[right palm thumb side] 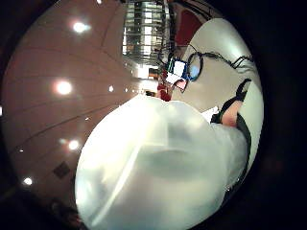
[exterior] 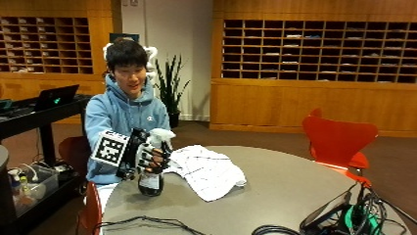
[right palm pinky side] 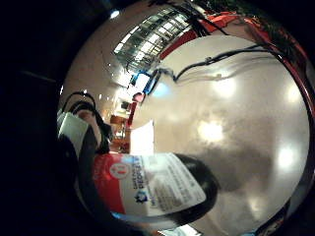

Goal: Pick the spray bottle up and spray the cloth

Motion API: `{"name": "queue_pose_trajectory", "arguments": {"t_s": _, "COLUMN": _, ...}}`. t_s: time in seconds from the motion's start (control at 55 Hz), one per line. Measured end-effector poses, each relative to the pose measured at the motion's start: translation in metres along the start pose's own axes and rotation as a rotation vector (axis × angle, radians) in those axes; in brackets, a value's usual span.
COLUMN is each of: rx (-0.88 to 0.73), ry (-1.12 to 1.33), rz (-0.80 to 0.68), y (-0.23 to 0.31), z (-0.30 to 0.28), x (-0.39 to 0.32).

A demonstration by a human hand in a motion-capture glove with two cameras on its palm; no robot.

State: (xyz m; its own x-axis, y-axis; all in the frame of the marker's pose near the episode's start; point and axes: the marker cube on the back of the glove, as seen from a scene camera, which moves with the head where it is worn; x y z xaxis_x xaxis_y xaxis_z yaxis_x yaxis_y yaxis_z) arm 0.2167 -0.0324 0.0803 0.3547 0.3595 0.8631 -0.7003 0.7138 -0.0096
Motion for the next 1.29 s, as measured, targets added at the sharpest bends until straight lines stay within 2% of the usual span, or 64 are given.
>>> {"name": "queue_pose_trajectory", "arguments": {"t_s": 0.091, "rx": -0.057, "ry": 0.039, "rz": -0.054, "y": -0.002, "z": 0.000, "x": -0.007}}
{"name": "queue_pose_trajectory", "arguments": {"t_s": 0.182, "rx": -0.145, "ry": 0.096, "rz": 0.020, "y": -0.005, "z": 0.004, "x": -0.024}}
{"name": "queue_pose_trajectory", "arguments": {"t_s": 0.309, "rx": -0.284, "ry": 0.216, "rz": -0.030, "y": -0.004, "z": 0.011, "x": -0.050}}
{"name": "queue_pose_trajectory", "arguments": {"t_s": 0.455, "rx": -0.442, "ry": 0.474, "rz": -0.130, "y": 0.000, "z": 0.020, "x": -0.083}}
{"name": "queue_pose_trajectory", "arguments": {"t_s": 0.637, "rx": -0.630, "ry": 0.798, "rz": -0.163, "y": 0.004, "z": 0.034, "x": -0.124}}
{"name": "queue_pose_trajectory", "arguments": {"t_s": 0.909, "rx": -0.714, "ry": 1.241, "rz": -0.276, "y": 0.023, "z": 0.061, "x": -0.161}}
{"name": "queue_pose_trajectory", "arguments": {"t_s": 1.11, "rx": -0.773, "ry": 1.427, "rz": -0.318, "y": 0.036, "z": 0.078, "x": -0.180}}
{"name": "queue_pose_trajectory", "arguments": {"t_s": 1.291, "rx": -0.814, "ry": 1.553, "rz": -0.339, "y": 0.051, "z": 0.097, "x": -0.168}}
